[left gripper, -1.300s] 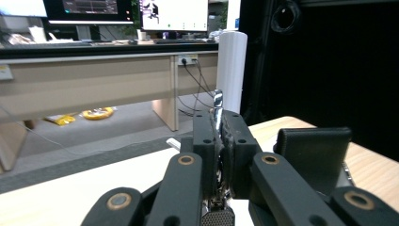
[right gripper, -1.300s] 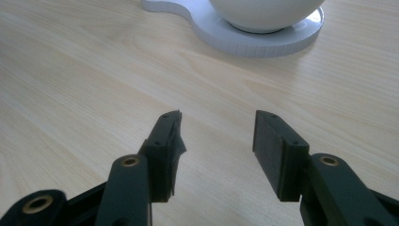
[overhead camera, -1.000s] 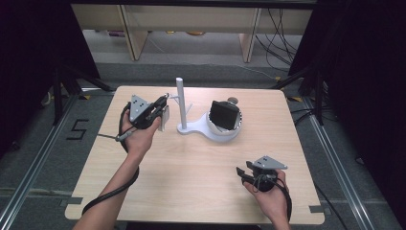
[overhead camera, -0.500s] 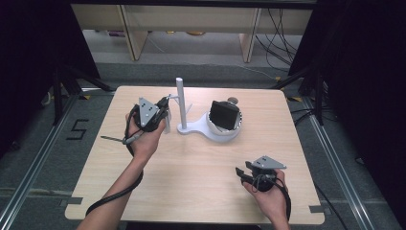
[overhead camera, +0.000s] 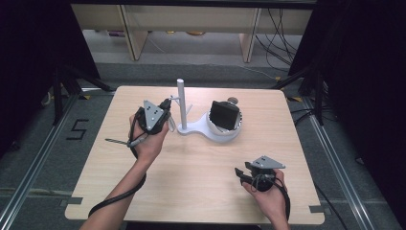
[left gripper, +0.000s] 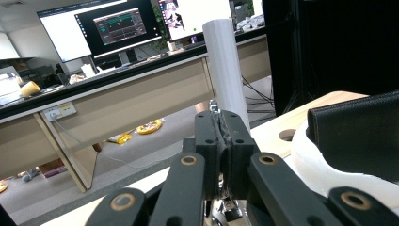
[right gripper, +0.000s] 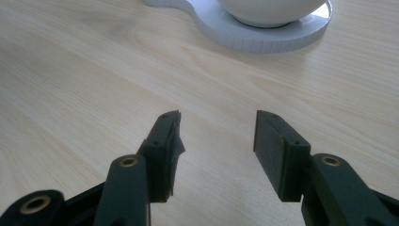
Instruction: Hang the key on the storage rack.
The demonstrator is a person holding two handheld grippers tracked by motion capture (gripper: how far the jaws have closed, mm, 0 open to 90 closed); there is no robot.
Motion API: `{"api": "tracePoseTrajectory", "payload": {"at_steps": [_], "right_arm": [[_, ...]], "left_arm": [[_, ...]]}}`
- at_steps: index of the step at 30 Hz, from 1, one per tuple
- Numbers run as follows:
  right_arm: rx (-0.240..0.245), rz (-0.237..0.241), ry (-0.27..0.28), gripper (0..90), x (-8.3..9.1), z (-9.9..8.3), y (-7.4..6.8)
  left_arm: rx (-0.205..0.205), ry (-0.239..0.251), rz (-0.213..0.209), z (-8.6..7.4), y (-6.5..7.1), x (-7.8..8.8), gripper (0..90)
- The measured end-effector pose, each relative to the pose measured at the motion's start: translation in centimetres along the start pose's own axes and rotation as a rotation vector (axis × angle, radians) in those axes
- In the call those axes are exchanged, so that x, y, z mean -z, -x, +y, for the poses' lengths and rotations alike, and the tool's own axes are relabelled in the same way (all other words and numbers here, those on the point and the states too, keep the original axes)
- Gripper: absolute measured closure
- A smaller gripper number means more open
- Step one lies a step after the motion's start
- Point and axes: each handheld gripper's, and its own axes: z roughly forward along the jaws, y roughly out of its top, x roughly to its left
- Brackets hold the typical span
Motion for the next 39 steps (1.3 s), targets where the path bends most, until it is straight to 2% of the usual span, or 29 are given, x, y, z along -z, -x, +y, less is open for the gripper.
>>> {"api": "tracePoseTrajectory", "payload": {"at_steps": [6, 10, 13, 16, 18, 22, 28, 30, 32, 34, 35, 36, 39], "right_arm": [[-0.01, 0.006, 0.0, 52.1, -0.1, 0.0, 0.0], [0.013, -0.008, 0.005, 52.0, -0.1, 0.0, 0.0], [0.01, -0.005, 0.003, 51.9, -0.1, 0.0, 0.0], [0.012, -0.009, 0.004, 51.8, -0.1, 0.1, 0.0], [-0.001, -0.001, -0.004, 51.8, -0.1, 0.1, -0.1], [-0.004, 0.0, -0.006, 51.8, -0.1, 0.1, -0.1], [0.008, -0.007, 0.001, 51.7, -0.1, 0.1, -0.1], [0.01, -0.009, -0.001, 51.7, -0.1, 0.1, -0.1], [0.007, -0.008, 0.0, 51.7, -0.1, 0.1, -0.1], [0.009, -0.01, -0.001, 51.6, -0.1, 0.1, -0.1], [-0.005, -0.001, -0.009, 51.6, -0.1, 0.1, -0.1], [0.013, -0.011, 0.003, 51.6, -0.1, 0.1, 0.0], [0.009, -0.01, 0.003, 51.5, 0.0, 0.1, 0.0]], "left_arm": [[-0.039, 0.003, 0.017, 0.6, 0.3, 0.4, 86.5], [-0.085, -0.004, 0.034, 0.5, 0.9, 0.3, 86.5], [-0.163, 0.002, 0.065, 0.2, 1.6, 0.3, 86.4], [-0.266, 0.014, 0.124, -0.2, 2.4, 0.2, 86.4], [-0.298, 0.024, 0.142, -0.3, 2.7, 0.1, 86.3], [-0.314, 0.025, 0.153, -0.3, 3.0, 0.2, 86.3], [-0.271, 0.025, 0.145, -0.3, 2.9, 0.2, 86.1], [-0.279, 0.019, 0.147, -0.4, 2.9, 0.2, 85.6], [-0.271, 0.017, 0.13, -0.6, 3.1, 0.0, 85.2], [-0.284, 0.015, 0.124, -0.7, 3.3, -0.2, 84.9], [-0.272, 0.013, 0.118, -0.7, 3.4, -0.4, 84.7], [-0.263, 0.009, 0.116, -0.8, 3.4, -0.5, 84.6], [-0.248, 0.004, 0.106, -0.8, 3.3, -0.9, 84.1]]}}
